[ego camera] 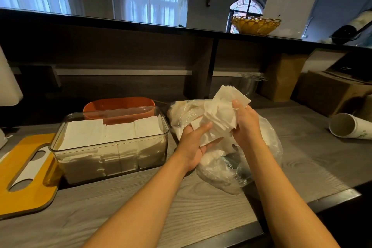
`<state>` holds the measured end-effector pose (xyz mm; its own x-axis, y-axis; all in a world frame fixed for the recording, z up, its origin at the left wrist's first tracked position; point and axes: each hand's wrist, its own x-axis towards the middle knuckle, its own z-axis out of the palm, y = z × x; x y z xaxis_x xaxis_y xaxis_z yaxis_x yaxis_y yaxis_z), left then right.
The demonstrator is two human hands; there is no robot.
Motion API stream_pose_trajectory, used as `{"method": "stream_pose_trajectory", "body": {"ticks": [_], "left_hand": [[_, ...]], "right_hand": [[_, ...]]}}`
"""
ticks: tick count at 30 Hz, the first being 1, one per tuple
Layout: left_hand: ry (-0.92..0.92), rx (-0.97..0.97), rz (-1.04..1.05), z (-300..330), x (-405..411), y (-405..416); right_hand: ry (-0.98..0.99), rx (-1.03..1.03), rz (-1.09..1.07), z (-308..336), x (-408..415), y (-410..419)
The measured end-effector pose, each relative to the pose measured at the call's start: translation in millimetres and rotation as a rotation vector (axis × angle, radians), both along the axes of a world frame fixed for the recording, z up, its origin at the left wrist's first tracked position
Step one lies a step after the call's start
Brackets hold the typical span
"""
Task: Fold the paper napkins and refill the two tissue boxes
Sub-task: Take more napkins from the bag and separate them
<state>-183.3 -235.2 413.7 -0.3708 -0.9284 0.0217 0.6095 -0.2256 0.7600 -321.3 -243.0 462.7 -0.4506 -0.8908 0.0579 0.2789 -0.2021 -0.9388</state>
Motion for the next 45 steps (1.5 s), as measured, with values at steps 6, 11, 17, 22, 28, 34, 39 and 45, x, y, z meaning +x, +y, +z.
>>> {"method": "stream_pose_trajectory", "body": {"ticks": [6, 11, 17, 22, 28, 34, 39, 45], "left_hand": [[-0.014, -0.045, 0.036, -3, -6, 0], [0.040, 0.067, 0.110, 1, -2, -2], [0.084, 0.115, 0.103, 4, 2, -1], [-0.008, 0.028, 0.007, 7, 4, 4], [-0.069, -0.045, 0.070, -1, 0, 0], [-0.023, 0.008, 0.123, -2, -1, -4], [-0.029, -0.010, 0.137, -3, -2, -4], [-0.113, -0.132, 0.155, -3, -2, -5]], "right_hand": [[-0.122, -0.020, -0.007, 2, 2, 0], [-0.218, -0.222, -0.110, 7, -11, 5], [-0.032, -0.129, 0.138, 9, -12, 11], [0.236, 0.010, 0.222, 0, 8, 7], [0.276, 0.043, 0.208, -3, 12, 6], [0.242, 0.118, 0.295, -3, 11, 7], [0.167, 0.217, 0.485, -3, 6, 7], [0.263, 0.239, 0.356, -5, 4, 3]]}}
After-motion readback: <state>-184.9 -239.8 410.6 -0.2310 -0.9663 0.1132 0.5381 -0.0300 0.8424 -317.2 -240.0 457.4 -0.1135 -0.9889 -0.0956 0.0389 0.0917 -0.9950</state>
